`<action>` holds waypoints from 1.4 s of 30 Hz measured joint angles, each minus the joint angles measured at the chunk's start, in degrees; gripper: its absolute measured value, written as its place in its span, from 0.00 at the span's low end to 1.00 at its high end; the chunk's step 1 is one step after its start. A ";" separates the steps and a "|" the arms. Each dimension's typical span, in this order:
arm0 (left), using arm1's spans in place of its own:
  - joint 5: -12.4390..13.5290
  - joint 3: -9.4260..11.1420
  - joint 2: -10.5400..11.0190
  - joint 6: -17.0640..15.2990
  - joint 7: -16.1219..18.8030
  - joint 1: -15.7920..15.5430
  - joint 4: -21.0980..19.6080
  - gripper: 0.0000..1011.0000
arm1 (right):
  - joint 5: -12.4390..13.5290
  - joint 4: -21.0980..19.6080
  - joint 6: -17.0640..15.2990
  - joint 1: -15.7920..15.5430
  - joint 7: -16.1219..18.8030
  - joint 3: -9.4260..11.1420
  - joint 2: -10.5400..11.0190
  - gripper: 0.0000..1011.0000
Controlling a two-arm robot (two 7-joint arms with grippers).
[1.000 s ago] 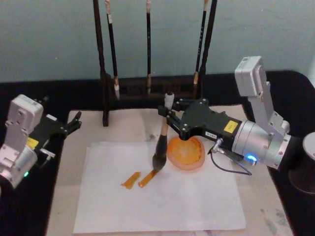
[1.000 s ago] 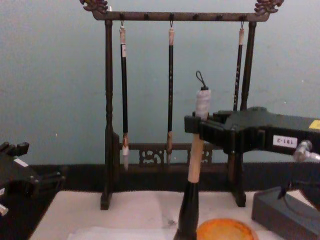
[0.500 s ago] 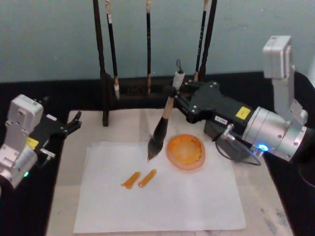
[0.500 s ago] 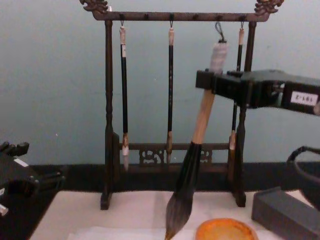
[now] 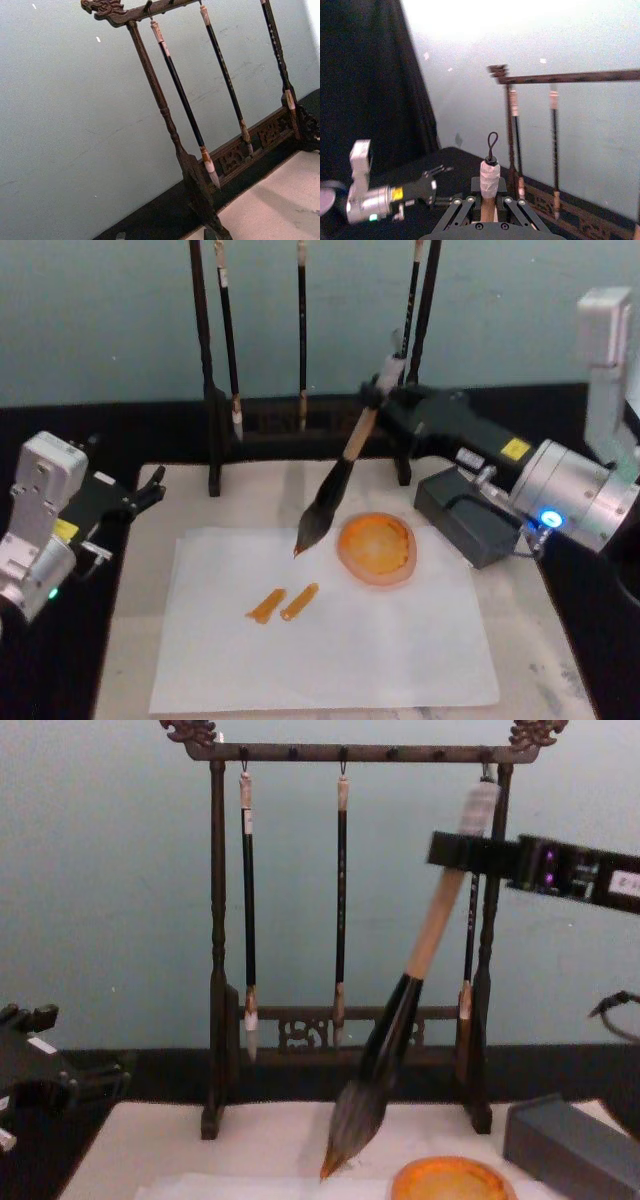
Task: Pick up the brush from the inkstone, write on the paper, then place the brush back to its original position.
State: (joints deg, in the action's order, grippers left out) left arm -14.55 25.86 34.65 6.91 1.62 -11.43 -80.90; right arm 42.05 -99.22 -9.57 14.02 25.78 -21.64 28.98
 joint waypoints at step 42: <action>-0.01 0.00 0.00 0.00 0.00 0.00 0.00 1.00 | 33.90 12.88 -13.31 -4.09 -11.39 13.34 -1.25 0.17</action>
State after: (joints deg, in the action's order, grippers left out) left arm -14.55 25.86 34.64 6.91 1.62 -11.43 -80.90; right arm 75.95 -86.35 -22.88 9.94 14.39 -8.30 27.73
